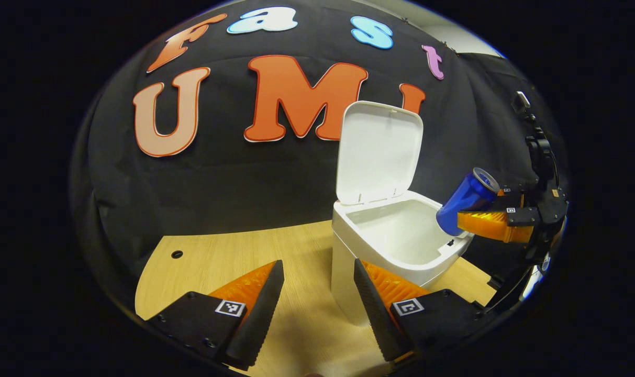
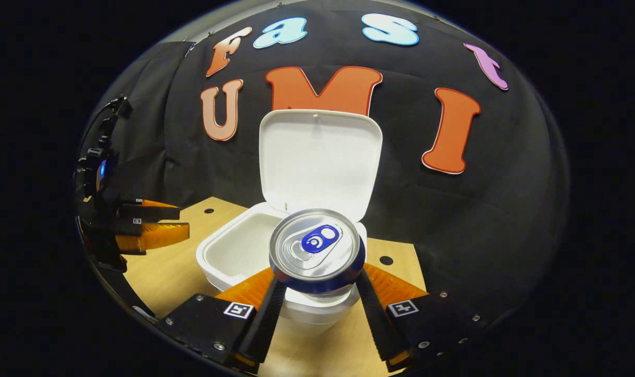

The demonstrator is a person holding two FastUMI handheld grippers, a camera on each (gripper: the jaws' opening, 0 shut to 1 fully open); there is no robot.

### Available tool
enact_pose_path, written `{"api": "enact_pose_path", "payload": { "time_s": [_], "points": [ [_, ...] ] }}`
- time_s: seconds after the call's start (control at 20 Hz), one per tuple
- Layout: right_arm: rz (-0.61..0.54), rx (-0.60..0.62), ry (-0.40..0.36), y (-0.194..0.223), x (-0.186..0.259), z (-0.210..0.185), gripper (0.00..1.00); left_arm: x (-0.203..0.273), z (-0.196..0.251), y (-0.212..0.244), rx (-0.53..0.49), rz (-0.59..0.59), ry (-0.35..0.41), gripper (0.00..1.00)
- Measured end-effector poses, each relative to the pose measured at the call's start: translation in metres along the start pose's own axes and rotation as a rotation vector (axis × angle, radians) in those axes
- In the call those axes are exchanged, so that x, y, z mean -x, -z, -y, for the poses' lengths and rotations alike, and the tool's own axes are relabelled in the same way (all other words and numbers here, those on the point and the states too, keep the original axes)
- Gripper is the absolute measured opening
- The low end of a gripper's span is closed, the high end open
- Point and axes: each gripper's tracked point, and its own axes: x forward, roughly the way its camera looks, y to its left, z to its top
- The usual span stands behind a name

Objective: Press the lid of the desktop garbage bin to open it, pick up the crumpled paper on the desktop and throw it into the bin, then pick up the pop can on the desktop and drop it into the bin, and finally close the garbage bin lid.

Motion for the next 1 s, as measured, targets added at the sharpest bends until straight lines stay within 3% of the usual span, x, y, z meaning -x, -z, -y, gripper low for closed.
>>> {"api": "enact_pose_path", "payload": {
  "time_s": [0.25,0.35,0.4,1.0],
  "points": [
    [-0.052,-0.009,0.003,0.008,-0.006,-0.005,0.78,0.006,-0.014,0.002,-0.024,-0.003,0.001,0.84],
    [-0.067,-0.022,0.014,0.008,-0.007,-0.005,0.74,0.009,-0.022,0.003,-0.022,-0.002,0.001,0.84],
    [-0.074,-0.025,0.021,0.008,-0.008,-0.004,0.79,0.011,-0.024,0.003,-0.021,-0.001,0.002,0.87],
    [-0.084,-0.046,0.132,0.001,0.0,0.006,0.82,0.02,-0.075,0.021,0.045,0.003,-0.059,0.87]
  ]
}}
